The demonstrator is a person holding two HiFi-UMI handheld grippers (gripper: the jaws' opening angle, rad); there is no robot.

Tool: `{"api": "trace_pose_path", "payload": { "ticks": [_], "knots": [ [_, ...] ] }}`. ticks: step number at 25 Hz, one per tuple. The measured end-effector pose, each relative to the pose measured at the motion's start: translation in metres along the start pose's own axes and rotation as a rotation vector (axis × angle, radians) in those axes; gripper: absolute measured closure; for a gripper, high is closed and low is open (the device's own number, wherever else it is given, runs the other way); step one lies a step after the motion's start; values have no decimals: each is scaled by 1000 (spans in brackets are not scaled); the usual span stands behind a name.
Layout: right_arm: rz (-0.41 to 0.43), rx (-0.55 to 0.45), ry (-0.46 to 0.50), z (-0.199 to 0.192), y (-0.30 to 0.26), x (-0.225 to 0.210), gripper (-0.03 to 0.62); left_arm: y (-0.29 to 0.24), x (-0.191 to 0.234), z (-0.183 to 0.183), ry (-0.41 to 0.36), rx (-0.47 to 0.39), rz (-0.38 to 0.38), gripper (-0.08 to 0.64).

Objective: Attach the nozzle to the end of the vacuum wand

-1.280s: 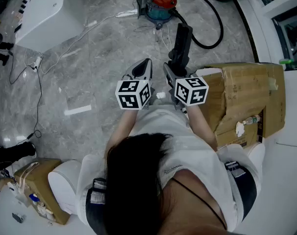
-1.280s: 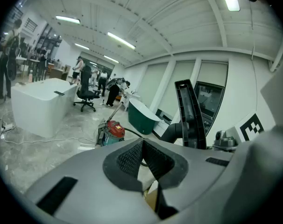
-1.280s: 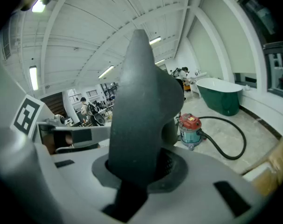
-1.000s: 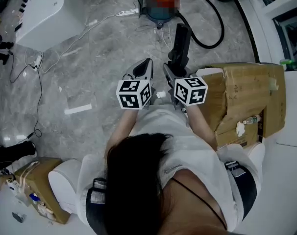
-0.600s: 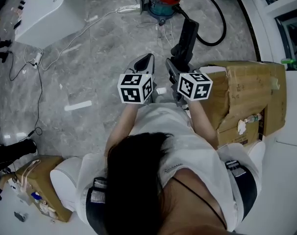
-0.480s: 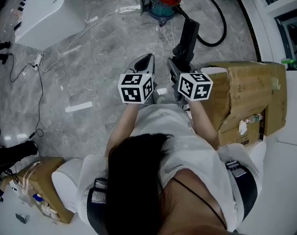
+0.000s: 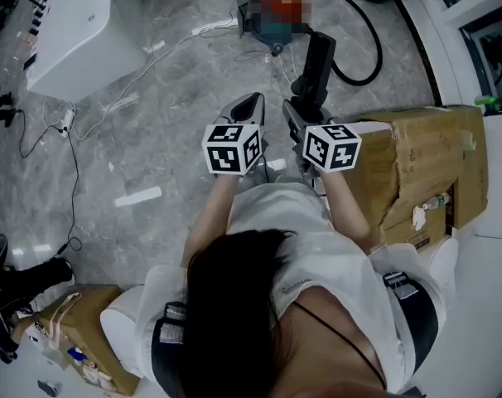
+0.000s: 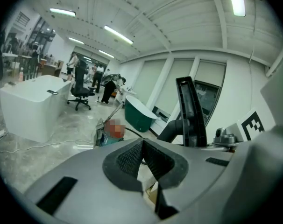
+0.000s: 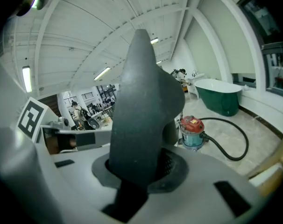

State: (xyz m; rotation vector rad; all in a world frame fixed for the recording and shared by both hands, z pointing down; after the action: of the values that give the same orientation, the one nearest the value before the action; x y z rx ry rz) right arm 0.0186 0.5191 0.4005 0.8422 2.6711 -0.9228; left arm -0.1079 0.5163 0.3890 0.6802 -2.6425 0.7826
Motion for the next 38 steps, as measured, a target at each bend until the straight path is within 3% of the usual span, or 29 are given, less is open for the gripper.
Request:
{"api": "trace_pose_path", "payload": {
  "ticks": [3,10,18,27,38],
  "knots": [
    [-20,-7,-3,1,-5,8,503,0,6,8,-18,3,-40,557],
    [-48,-45,-40,8,-8,17,504,1,18,16,-82,47,-4,557],
    [-106,-59,-95,1,4,2,505,-2,16,12,-83,54,12,557],
    [-88,-53,-79,9,-9,-8,505,-19,19,18,-77,44,15,557],
    [-98,-12,-66,34,-22,-64,505,-74,9,32,-66,69,-11,557]
  ]
}}
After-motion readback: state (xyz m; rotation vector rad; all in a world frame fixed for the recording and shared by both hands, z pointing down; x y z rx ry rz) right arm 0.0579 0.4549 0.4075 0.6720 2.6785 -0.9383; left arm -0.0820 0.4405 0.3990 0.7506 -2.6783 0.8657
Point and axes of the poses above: the fingertips, and each gripper's own axes: y backward along the fingers, x to its left, z out of its top, the point moved 5 cm from there along y, backward along the fingers, and after that the axes turned 3 degrees about x, right-handed, at the moved point
